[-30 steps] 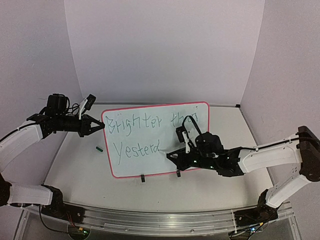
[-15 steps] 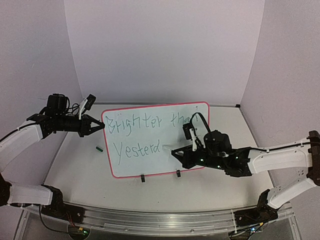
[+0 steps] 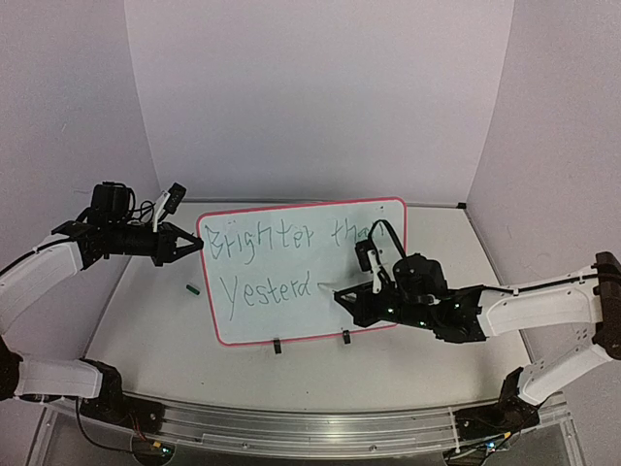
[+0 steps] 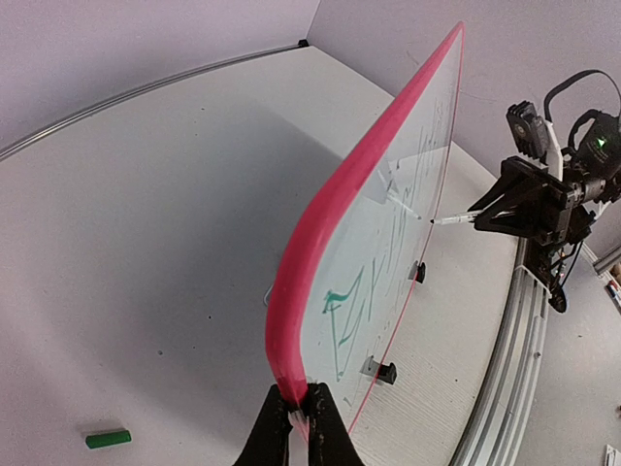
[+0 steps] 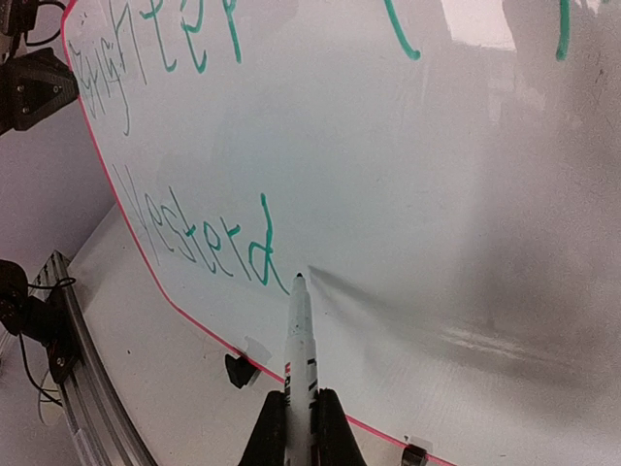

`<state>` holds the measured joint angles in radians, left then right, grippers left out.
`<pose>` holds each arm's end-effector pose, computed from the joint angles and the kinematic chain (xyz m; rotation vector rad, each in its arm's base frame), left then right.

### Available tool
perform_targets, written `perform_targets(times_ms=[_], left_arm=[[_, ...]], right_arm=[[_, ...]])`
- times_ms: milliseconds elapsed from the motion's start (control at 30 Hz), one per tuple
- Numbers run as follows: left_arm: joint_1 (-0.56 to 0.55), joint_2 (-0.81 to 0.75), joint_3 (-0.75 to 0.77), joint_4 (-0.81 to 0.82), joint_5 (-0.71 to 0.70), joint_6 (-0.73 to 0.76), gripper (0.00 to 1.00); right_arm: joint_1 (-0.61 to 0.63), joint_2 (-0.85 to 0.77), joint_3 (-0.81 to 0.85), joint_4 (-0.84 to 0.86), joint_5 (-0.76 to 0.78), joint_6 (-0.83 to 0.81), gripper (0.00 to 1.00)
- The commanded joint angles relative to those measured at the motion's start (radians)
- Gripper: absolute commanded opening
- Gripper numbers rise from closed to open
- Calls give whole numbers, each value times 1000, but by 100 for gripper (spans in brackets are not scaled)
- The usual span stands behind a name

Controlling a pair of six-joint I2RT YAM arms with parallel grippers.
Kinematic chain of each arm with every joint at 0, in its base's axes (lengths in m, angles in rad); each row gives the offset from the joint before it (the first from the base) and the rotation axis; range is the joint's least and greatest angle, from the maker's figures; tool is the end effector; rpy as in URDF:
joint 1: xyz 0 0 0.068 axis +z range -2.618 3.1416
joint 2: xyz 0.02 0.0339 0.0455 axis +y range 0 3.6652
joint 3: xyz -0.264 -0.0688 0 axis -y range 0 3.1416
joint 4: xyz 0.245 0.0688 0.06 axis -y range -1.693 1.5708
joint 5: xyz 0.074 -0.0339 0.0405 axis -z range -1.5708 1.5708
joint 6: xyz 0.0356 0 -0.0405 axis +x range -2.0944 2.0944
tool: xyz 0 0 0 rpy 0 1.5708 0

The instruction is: Write a sentence on the whiteboard

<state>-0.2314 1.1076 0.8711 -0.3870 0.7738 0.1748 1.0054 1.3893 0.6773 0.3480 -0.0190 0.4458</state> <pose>0.2231 -0.0781 0.2925 0.8420 1.9427 -0.8742 0.1599 0.2532 0.2195 -0.5831 1.9804 0.9587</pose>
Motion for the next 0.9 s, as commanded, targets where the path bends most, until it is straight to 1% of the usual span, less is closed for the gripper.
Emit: perform_targets(times_ms=[0,267,467,633,867], left_arm=[[-35,35,-12,-93,-39,43,0],[-34,35,-12,-93,-40,42,0],[-34,33,-13,-93,-40,42,0],[-34,35,-12,-93,-40,42,0],[-34,36,-12,-94,-39,42,0]], right_arm=[[-16,13,21,23,34,-14,0],[-24,34,51,30,28,-41,0],[-24,63,61,31,-34,-44,0],[-24,75,40,20,-51,-17,0],[-25,30,-6,0,-28,11,0]])
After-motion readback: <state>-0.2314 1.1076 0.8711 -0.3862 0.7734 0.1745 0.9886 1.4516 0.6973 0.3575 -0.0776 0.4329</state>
